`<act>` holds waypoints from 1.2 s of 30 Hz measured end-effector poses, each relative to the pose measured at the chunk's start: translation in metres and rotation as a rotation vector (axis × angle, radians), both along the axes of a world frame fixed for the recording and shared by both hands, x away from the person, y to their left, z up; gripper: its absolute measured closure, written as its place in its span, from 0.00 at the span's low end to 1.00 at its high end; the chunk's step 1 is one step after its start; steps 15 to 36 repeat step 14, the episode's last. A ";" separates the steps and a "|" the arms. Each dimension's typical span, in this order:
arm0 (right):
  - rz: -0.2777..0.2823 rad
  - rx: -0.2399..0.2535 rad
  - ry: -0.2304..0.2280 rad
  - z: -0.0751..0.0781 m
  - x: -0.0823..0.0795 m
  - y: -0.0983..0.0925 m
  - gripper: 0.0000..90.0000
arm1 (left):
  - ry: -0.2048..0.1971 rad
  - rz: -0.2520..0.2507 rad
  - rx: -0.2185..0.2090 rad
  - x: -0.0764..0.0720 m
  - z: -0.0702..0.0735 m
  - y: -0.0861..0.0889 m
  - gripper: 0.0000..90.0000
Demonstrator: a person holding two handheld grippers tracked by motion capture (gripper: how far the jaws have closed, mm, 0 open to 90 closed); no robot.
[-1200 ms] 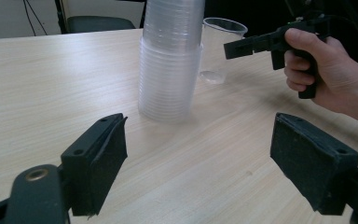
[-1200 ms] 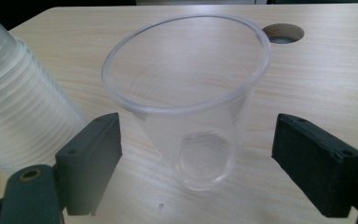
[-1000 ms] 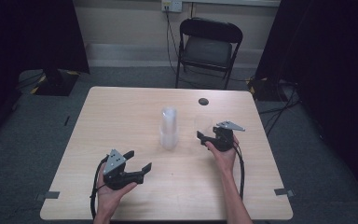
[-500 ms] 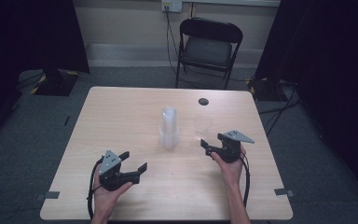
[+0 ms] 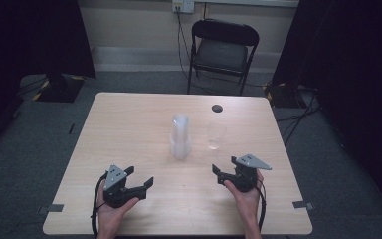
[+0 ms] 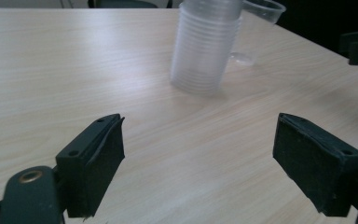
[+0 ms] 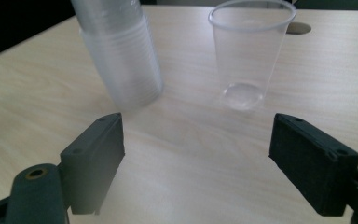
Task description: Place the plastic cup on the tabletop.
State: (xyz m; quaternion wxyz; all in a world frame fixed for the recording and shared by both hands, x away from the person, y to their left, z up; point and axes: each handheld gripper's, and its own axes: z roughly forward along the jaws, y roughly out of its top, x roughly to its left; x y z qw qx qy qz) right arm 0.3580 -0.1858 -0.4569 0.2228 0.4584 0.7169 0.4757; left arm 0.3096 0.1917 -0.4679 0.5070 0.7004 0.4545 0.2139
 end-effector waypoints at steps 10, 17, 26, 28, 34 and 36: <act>-0.012 0.005 0.059 -0.015 -0.027 0.006 0.20 | 0.016 0.014 -0.002 -0.002 -0.010 0.005 0.19; -0.018 0.013 0.083 -0.024 -0.033 0.005 0.20 | 0.018 0.020 -0.006 -0.002 -0.012 0.008 0.19; -0.018 0.013 0.083 -0.024 -0.033 0.005 0.20 | 0.018 0.020 -0.006 -0.002 -0.012 0.008 0.19; -0.018 0.013 0.083 -0.024 -0.033 0.005 0.20 | 0.018 0.020 -0.006 -0.002 -0.012 0.008 0.19; -0.018 0.013 0.083 -0.024 -0.033 0.005 0.20 | 0.018 0.020 -0.006 -0.002 -0.012 0.008 0.19; -0.018 0.013 0.083 -0.024 -0.033 0.005 0.20 | 0.018 0.020 -0.006 -0.002 -0.012 0.008 0.19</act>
